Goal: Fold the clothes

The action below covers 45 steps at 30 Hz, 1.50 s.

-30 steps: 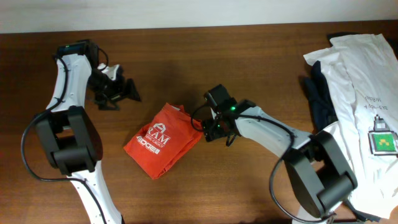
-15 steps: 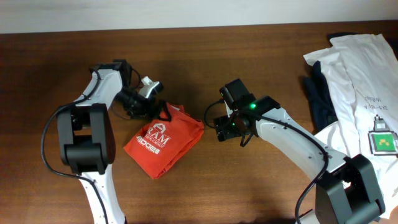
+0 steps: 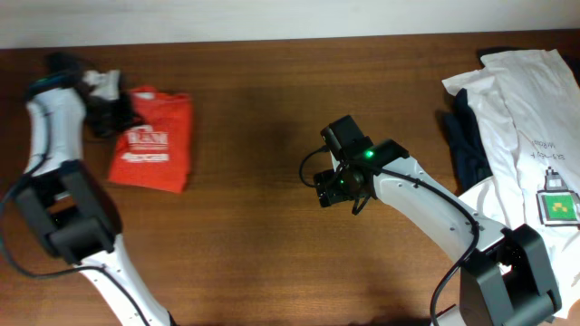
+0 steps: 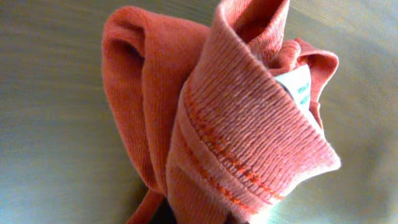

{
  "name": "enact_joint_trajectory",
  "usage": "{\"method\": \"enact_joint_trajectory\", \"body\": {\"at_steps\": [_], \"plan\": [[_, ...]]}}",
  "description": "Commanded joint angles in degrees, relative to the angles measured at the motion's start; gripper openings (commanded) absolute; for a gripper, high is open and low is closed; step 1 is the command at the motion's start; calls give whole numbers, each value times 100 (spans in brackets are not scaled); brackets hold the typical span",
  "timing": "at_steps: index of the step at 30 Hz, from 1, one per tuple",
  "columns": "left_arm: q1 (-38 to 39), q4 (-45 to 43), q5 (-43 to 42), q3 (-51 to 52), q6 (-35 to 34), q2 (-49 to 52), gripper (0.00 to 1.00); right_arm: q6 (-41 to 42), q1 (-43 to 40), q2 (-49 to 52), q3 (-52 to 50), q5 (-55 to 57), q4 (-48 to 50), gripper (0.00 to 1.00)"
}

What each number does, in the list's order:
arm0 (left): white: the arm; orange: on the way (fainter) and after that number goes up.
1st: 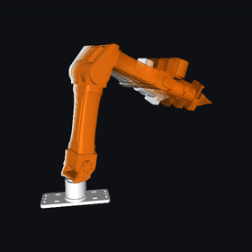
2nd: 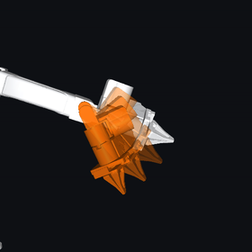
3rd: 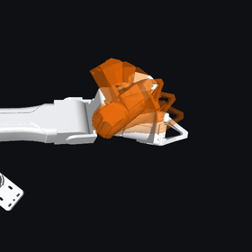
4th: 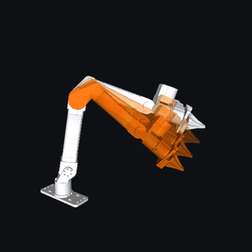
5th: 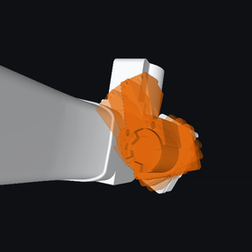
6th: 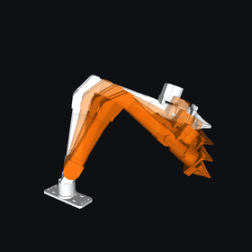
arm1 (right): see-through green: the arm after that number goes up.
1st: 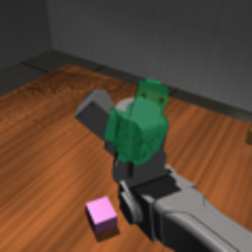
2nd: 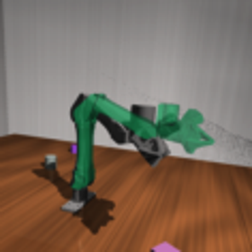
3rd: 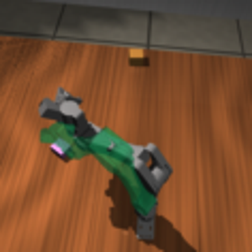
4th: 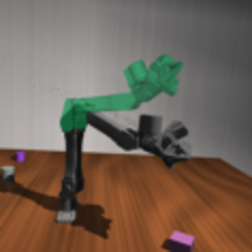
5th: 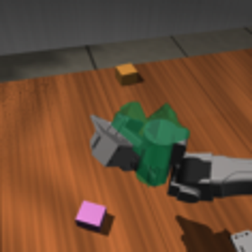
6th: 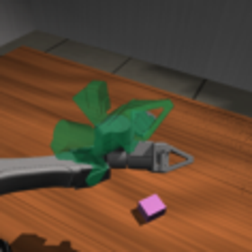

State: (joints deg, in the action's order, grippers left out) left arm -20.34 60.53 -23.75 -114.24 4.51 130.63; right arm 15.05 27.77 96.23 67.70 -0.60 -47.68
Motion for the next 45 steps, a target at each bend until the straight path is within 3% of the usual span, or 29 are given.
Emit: {"method": "enact_joint_trajectory", "body": {"at_steps": [1, 5, 6, 7, 12, 15, 17, 19, 20, 23, 26, 29, 33, 35, 39, 42, 45], "plan": [[-684, -98, 612, -107, -236, 52, 0, 48, -52, -129, 13, 129, -17, 83], [-1119, -369, 837, -107, -236, 61, 5, 50, -52, -127, 13, 127, -83, 83], [-1174, -402, 839, -107, -236, 63, 27, 48, -52, -127, 13, 129, -111, 83], [-1276, -455, 839, -109, -238, 61, 97, 48, -52, -129, 13, 129, -170, 83], [-1438, 50, 833, -763, -629, -131, 99, 48, -52, -127, 13, 129, -291, 83], [-1071, 380, 455, -1156, -623, -608, 99, 50, -52, -127, 13, 127, -291, 83], [-636, 463, 413, -1156, -570, -802, 99, 223, -52, -127, 13, 85, -286, 86], [70, 708, 750, -1141, -476, -815, 99, 656, -160, -127, 13, -205, -240, 98], [688, 942, 1088, -1110, -474, -791, 99, 669, -428, -127, 13, -831, -181, 99], [1561, 1530, 1679, -1104, -476, -774, 99, 664, -1121, -127, 13, -1606, -260, 99], [2223, 2660, 1762, -1104, -520, -774, 99, 546, -1976, -127, 13, -1871, -1123, 99], [2371, 3622, 1757, -1099, -542, -776, 99, 164, -2295, -129, 13, -1825, -2072, 99], [2371, 3622, 1716, -4, -841, -1279, 99, -22, -2293, -404, -7, -1615, -2785, 99], [2371, 3338, 1759, 1073, -839, -1934, 99, 66, -2291, -960, -76, -1412, -2704, 99], [2371, 1209, 1762, 3683, -977, -4334, 99, 367, -2291, -3034, -575, -907, -2116, 99], [2371, -560, 1856, 5654, -1012, -6664, 99, 361, -2291, -4671, -1322, -649, -1539, 99], [2371, -1749, 2114, 7261, -1097, -9117, 99, 409, -2293, -6498, -2031, -629, -1220, 99]]}}
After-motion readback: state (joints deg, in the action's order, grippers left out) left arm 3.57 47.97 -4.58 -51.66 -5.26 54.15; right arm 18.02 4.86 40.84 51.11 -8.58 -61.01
